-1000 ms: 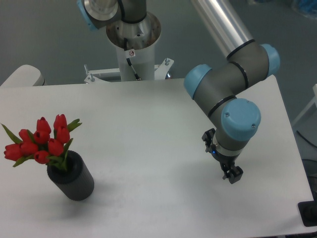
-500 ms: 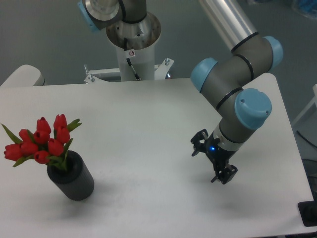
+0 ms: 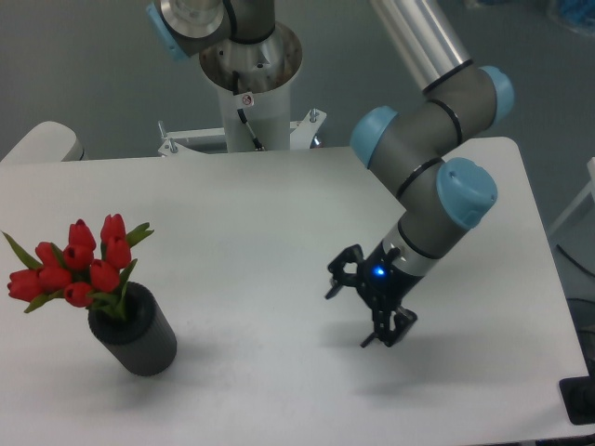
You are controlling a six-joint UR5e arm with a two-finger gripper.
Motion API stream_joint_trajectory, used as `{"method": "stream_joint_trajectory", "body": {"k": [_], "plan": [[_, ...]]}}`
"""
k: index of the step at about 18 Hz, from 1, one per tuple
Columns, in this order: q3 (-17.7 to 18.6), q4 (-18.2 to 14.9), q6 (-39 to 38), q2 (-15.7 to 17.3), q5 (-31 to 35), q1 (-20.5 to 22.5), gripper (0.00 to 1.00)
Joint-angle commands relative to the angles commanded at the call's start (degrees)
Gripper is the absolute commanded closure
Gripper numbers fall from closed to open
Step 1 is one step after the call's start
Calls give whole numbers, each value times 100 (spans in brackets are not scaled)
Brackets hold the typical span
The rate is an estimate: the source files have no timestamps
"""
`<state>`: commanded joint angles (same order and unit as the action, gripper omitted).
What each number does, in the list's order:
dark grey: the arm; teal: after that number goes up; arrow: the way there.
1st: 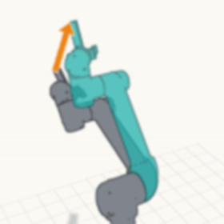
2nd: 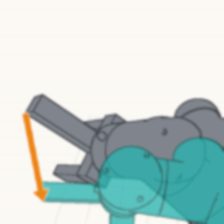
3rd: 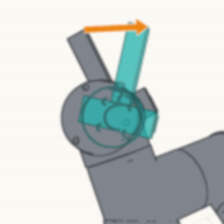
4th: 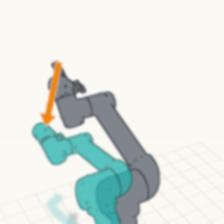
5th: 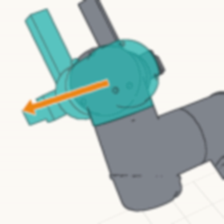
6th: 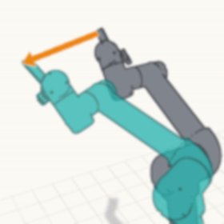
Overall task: Pick up the flowers from the vase
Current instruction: 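Swing the open gripper over to the red tulip stems above the vase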
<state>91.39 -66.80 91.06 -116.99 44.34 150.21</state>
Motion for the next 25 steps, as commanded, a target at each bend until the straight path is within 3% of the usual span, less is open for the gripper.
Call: {"method": "stream_joint_trajectory", "body": {"k": [3, 7, 16, 21, 25], "plan": [[404, 0, -9, 105, -1039, 0, 0], [756, 9, 0, 272, -1726, -140, 0], [1416, 26, 43, 914, -2342, -791, 0], [1434, 26, 0, 923, -2412, -1291, 0], [1443, 377, -18, 827, -2553, -1476, 0]]}}
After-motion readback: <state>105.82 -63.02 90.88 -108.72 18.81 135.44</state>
